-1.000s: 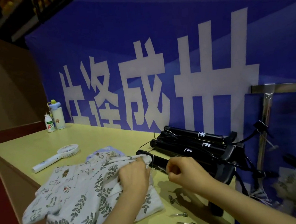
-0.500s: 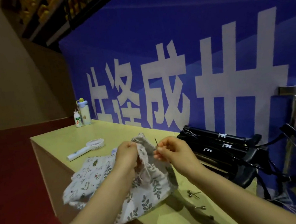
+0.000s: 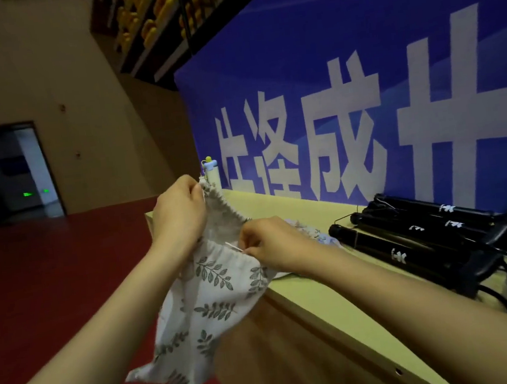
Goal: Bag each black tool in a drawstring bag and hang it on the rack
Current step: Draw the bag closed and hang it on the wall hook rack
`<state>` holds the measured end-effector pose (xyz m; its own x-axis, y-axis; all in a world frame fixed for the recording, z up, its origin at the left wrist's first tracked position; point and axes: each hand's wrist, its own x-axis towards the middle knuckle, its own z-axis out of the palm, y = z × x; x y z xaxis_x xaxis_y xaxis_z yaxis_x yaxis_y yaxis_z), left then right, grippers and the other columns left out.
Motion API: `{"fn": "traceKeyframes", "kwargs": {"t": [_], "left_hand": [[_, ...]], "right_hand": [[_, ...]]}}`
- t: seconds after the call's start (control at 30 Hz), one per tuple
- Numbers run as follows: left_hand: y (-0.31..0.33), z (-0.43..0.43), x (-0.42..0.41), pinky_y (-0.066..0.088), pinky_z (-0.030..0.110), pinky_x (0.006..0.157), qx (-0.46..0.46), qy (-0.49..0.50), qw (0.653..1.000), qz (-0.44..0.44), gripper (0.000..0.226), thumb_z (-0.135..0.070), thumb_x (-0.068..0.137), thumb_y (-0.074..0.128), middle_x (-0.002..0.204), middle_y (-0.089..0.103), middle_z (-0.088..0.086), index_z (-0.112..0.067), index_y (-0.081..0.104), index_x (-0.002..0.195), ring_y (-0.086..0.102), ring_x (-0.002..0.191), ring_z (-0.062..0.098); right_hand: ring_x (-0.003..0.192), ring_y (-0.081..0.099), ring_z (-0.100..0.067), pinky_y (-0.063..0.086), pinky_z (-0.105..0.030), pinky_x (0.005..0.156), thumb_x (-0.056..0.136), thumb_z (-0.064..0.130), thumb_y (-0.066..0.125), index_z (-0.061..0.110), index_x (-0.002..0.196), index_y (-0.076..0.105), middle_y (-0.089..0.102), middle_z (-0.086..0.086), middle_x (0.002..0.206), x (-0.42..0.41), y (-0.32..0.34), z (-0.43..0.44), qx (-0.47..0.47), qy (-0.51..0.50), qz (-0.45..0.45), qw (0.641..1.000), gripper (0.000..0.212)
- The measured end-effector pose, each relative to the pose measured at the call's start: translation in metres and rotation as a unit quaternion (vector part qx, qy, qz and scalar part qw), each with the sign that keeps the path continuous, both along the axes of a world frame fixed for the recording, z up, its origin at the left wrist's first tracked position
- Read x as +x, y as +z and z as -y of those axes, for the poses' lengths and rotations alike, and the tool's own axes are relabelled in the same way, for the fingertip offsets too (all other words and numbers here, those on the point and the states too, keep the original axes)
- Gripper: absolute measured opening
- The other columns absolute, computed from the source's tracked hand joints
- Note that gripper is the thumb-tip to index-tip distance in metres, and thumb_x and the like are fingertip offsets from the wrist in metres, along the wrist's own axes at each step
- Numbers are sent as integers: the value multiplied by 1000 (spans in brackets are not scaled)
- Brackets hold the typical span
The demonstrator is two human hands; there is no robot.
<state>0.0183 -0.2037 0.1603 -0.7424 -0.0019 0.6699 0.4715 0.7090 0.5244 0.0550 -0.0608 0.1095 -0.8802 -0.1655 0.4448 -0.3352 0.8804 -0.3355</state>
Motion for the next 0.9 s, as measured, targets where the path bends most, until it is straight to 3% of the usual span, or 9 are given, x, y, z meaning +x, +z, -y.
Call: {"fn": "traceKeyframes", "kwargs": {"t": [0.17, 0.23, 0.33, 0.43, 0.5, 0.57, 0.67, 0.8, 0.9], "left_hand": [[-10, -22, -3, 36, 32, 75, -67, -48, 996, 39, 27, -21, 97, 41, 109, 64, 20, -5, 62, 105, 57, 103, 37], [-17, -43, -9, 39, 33, 77, -71, -82, 993, 52, 26, -21, 97, 41, 109, 65, 20, -6, 62, 100, 57, 101, 36], [-27, -72, -19, 40, 33, 73, -67, -121, 989, 51, 19, -20, 96, 44, 99, 65, 16, -11, 56, 85, 56, 88, 30], [-37, -97, -31, 36, 29, 61, -63, -138, 986, 68, 19, -19, 97, 42, 89, 60, 10, -13, 54, 84, 54, 74, 24], [-43, -117, -39, 32, 26, 49, -49, -148, 984, 82, 21, -19, 98, 40, 79, 58, 9, -11, 54, 84, 49, 59, 18], [-50, -132, -45, 28, 25, 45, -35, -150, 983, 97, 22, -19, 98, 39, 68, 53, 7, -10, 53, 85, 47, 55, 18], [-58, -149, -57, 30, 29, 53, -18, -152, 983, 100, 21, -17, 98, 39, 69, 53, 6, -8, 55, 87, 48, 62, 23], [-69, -164, -69, 35, 32, 65, -13, -161, 980, 117, 23, -19, 98, 39, 83, 58, 10, -6, 58, 94, 51, 77, 27], [-75, -169, -75, 36, 32, 64, -17, -159, 979, 128, 24, -21, 99, 39, 84, 59, 11, -7, 58, 96, 51, 76, 27]], "right_hand": [[79, 54, -24, 37, -27, 63, 89, 14, 55, 9, 94, 65, 63, -10, 89, 11, -16, 6, 45, 36, 16, 998, 13], [77, 53, -26, 37, -31, 65, 89, 11, 51, 5, 92, 63, 63, -14, 88, 15, -21, -7, 42, 35, 26, 998, 14], [86, 61, -24, 46, -34, 75, 91, 15, 53, 6, 96, 66, 69, -11, 96, 23, -23, -39, -40, 17, -8, 999, 17], [83, 63, -17, 48, -31, 75, 92, 22, 55, 12, 92, 67, 71, -4, 90, 26, -25, -91, -144, -111, -98, 979, 16], [87, 62, -20, 48, -33, 75, 91, 24, 55, 13, 94, 65, 69, -3, 93, 27, -29, -136, -119, -229, -122, 958, 16], [97, 61, -26, 50, -38, 81, 90, 26, 56, 12, 103, 62, 66, -6, 104, 27, -35, -176, -42, -314, -57, 947, 20], [108, 56, -29, 49, -39, 88, 88, 35, 60, 11, 122, 51, 57, -9, 120, 25, -51, -212, 54, -364, 104, 924, 42], [102, 58, -26, 51, -35, 80, 88, 39, 60, 11, 120, 49, 59, -8, 113, 15, -74, -231, 66, -386, 181, 902, 44], [94, 60, -23, 51, -32, 75, 89, 40, 57, 14, 111, 54, 60, -4, 100, 7, -85, -238, 59, -394, 208, 893, 34]]}}
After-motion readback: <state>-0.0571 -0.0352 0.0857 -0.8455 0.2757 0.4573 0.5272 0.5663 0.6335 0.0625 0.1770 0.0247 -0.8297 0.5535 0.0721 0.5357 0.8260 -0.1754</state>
